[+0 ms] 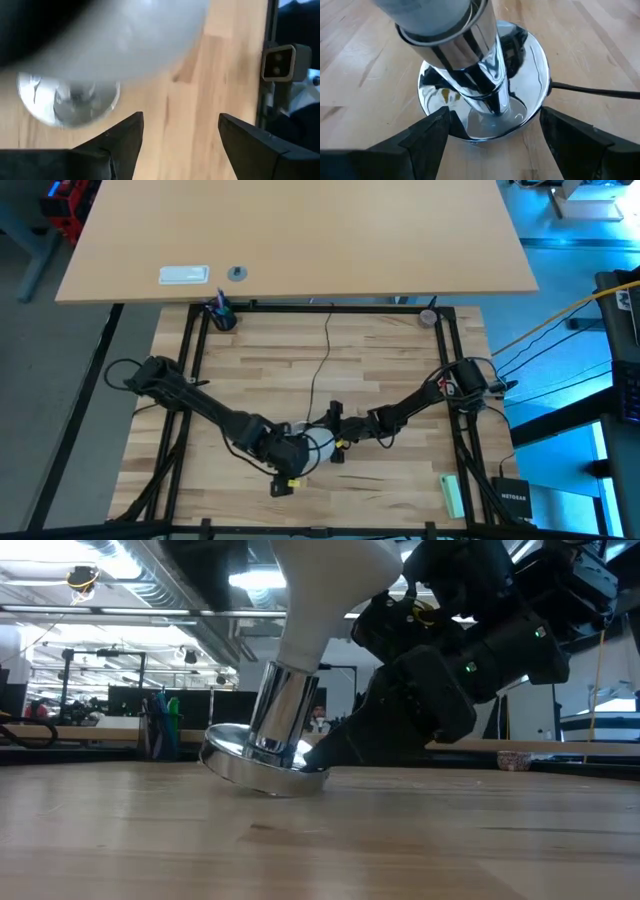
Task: Screw lightbulb
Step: Remove the lightbulb from the lamp
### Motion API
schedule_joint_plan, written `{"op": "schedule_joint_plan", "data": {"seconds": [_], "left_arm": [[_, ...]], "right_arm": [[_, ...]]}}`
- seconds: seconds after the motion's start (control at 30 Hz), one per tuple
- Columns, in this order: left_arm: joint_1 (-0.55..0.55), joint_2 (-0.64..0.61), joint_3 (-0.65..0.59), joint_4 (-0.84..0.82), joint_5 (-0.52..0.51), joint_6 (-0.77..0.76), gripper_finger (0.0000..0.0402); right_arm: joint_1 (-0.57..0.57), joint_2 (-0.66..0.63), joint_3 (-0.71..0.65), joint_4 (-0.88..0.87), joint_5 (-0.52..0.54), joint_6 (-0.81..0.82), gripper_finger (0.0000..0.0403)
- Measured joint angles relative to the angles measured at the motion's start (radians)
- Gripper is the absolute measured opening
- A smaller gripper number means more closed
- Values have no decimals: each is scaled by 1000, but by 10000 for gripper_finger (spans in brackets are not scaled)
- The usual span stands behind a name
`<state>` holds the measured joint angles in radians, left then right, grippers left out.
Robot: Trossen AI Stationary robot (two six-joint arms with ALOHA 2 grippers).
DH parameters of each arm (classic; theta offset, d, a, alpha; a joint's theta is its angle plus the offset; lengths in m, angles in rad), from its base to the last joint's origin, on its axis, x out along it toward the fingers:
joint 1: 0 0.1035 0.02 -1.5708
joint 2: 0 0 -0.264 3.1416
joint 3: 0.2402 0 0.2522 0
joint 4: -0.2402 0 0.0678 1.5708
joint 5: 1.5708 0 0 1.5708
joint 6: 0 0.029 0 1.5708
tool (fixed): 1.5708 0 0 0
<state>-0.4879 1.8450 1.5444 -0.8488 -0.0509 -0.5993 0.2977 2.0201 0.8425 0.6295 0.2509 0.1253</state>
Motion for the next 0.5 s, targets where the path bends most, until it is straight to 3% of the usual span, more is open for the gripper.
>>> {"op": "schedule_joint_plan", "data": {"seconds": [0.1, 0.33, 0.5], "left_arm": [[-20, -37, 0, -44, -7, -38, 246], [-77, -71, 0, -192, -217, -91, 246], [-82, -97, -100, -123, -219, -102, 246]], "right_arm": [[0, 0, 0, 0, 0, 0, 310], [-5, 0, 0, -1, 0, 0, 310], [-5, 0, 0, -1, 2, 0, 310]]}}
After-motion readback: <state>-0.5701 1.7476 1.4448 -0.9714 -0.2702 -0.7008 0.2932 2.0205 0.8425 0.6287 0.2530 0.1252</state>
